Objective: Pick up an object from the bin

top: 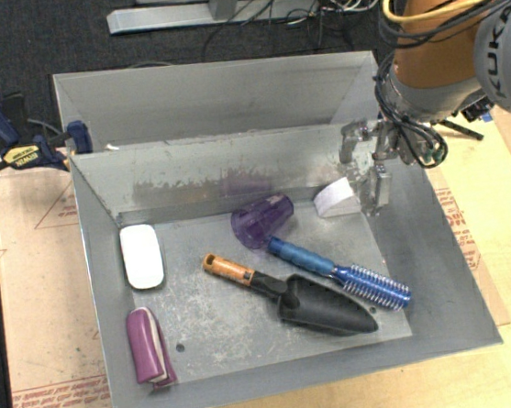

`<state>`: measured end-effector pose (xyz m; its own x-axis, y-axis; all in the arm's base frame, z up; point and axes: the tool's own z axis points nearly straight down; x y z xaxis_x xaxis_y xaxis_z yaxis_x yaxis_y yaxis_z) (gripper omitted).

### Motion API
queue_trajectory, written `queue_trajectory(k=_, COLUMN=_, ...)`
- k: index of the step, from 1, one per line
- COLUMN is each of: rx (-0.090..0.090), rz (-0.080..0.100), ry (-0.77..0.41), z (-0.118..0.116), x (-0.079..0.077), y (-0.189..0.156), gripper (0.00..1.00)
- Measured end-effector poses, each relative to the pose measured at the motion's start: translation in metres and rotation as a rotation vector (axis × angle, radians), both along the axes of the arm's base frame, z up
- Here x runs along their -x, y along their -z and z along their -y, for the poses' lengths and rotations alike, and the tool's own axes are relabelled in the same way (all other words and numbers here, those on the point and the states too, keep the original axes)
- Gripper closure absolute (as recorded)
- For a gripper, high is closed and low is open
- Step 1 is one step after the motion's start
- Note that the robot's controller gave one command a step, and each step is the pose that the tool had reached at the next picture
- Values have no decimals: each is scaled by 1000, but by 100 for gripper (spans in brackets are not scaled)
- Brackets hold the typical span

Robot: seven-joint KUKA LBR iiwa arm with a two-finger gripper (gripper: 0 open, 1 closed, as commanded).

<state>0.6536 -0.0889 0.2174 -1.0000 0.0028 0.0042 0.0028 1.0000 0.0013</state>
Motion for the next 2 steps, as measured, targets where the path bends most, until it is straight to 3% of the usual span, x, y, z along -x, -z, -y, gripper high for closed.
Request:
queue_trajectory(k=1, rx=2, rz=8, ry=10, z=29, x=43, y=-71, gripper=0)
queue_trajectory(k=2, rx=0, rz=7, ry=-27, z=-8, x=17, y=22, gripper=0)
